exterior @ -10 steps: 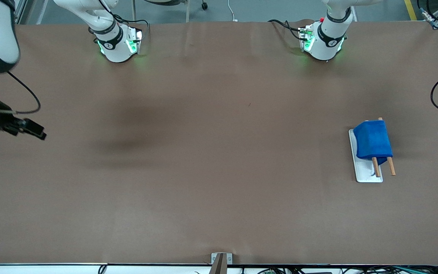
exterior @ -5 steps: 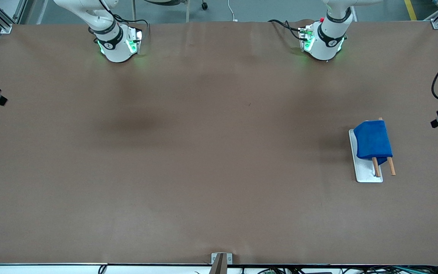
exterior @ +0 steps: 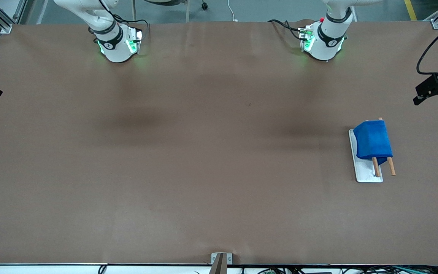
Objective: Right arm passes towel to left arm to hang
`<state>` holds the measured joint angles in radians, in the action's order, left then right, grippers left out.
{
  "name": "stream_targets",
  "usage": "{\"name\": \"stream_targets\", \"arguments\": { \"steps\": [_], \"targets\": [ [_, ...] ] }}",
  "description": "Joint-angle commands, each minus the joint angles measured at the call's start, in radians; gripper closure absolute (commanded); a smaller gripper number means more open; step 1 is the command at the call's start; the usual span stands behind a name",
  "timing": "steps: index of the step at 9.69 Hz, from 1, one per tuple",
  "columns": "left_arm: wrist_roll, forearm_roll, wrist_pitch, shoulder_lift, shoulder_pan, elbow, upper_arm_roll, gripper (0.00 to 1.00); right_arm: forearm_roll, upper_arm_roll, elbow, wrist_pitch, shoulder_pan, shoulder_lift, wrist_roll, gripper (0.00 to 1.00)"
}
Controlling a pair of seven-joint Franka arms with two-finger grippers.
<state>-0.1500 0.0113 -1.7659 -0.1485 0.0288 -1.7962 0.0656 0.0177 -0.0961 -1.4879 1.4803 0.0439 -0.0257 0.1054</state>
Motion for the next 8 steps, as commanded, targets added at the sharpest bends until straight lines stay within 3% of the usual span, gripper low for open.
{"name": "stream_targets", "arguments": {
  "steps": [1,3,8],
  "targets": [
    [0.02,-0.022,0.09,0.11,0.007,0.155,-0.018,0.0,-0.018,0.007,0.012,-0.011,0.001,0.001,0.01,0.0],
    [0.085,-0.022,0.189,0.194,0.007,0.306,-0.039,0.0,-0.021,0.007,0.012,-0.006,0.004,0.001,-0.058,0.0],
    [0.119,-0.019,0.212,0.135,-0.001,0.233,-0.046,0.0,-0.021,0.007,0.014,-0.006,0.002,0.003,-0.055,0.0]
  ]
}}
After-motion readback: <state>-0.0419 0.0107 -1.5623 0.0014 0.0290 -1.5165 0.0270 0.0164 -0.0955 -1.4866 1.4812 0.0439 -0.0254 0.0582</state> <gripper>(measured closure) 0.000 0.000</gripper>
